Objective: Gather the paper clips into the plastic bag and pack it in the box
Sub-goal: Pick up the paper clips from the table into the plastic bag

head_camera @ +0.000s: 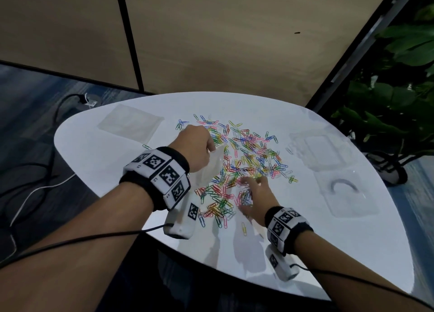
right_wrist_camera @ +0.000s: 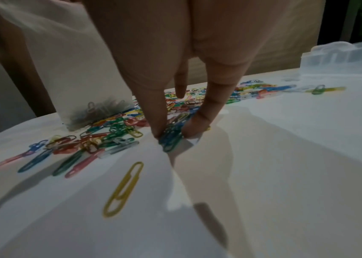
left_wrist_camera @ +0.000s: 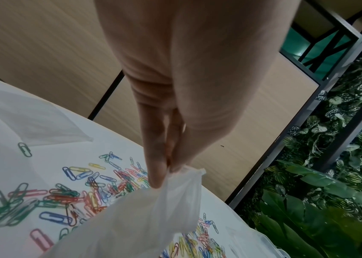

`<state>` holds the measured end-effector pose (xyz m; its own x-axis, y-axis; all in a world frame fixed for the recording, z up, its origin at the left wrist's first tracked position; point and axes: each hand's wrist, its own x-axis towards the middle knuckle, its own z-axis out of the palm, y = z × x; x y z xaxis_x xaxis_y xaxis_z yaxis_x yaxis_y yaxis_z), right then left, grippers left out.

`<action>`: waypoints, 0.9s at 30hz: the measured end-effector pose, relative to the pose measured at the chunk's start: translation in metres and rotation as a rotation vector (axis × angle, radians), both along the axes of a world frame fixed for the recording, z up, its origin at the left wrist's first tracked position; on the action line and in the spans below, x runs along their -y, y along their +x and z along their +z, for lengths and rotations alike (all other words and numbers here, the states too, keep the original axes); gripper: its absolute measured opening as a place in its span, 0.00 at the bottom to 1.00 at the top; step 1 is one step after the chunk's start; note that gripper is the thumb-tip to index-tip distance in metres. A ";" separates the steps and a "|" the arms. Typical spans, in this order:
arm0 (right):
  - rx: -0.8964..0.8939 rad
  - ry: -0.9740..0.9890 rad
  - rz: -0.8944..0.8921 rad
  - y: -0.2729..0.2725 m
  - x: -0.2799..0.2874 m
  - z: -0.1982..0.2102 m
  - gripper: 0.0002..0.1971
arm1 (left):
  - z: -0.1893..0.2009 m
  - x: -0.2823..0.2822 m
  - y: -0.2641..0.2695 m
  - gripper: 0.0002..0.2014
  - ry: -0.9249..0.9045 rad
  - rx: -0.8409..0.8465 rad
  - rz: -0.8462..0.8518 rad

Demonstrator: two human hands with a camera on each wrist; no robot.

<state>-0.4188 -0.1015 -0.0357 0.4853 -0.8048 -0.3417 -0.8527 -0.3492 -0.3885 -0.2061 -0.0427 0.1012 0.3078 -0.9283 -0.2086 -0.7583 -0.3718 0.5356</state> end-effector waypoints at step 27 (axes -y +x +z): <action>1.198 0.905 -0.629 0.045 0.016 0.098 0.16 | -0.006 0.004 -0.008 0.14 -0.045 0.004 0.006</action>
<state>-0.3739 -0.1172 0.0624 0.4971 -0.7250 -0.4768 0.1597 0.6165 -0.7710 -0.2146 -0.0471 0.0956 0.3142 -0.9348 -0.1657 -0.7580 -0.3521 0.5491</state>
